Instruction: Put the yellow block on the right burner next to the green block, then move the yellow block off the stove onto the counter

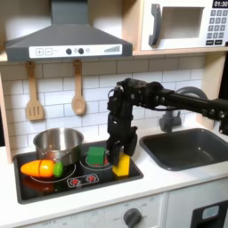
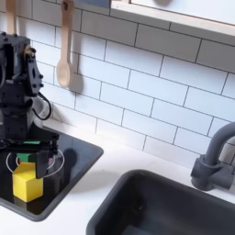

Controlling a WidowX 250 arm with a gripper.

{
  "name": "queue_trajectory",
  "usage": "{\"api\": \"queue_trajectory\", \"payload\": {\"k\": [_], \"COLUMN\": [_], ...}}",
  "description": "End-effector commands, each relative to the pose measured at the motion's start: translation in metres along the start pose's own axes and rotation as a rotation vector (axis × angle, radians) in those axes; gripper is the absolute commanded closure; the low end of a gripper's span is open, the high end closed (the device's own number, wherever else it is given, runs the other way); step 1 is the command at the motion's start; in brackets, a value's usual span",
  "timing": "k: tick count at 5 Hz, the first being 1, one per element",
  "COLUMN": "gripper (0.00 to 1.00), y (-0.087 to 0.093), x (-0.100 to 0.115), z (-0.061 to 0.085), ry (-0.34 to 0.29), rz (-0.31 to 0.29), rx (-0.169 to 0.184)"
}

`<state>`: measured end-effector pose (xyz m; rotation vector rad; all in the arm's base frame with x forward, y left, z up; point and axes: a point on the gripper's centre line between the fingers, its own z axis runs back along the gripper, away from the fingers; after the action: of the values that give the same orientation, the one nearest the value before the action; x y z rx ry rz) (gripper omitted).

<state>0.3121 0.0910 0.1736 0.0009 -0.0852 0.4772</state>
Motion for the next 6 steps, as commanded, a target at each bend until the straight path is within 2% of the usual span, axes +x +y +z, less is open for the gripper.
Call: {"api": "queue_trajectory", "payload": {"k": [1, 3, 6], "gripper": [0.00, 0.00, 0.00], "y": [-0.0023, -0.0061, -0.0076], "x": [-0.0003, 0.0002, -0.0002], "z": [-0.0008, 0.0005, -0.0049], "ry": [-0.009, -0.018, -0.008], "rz": [0.014, 0.015, 0.017], "rx": [0.004, 0.003, 0.009]}}
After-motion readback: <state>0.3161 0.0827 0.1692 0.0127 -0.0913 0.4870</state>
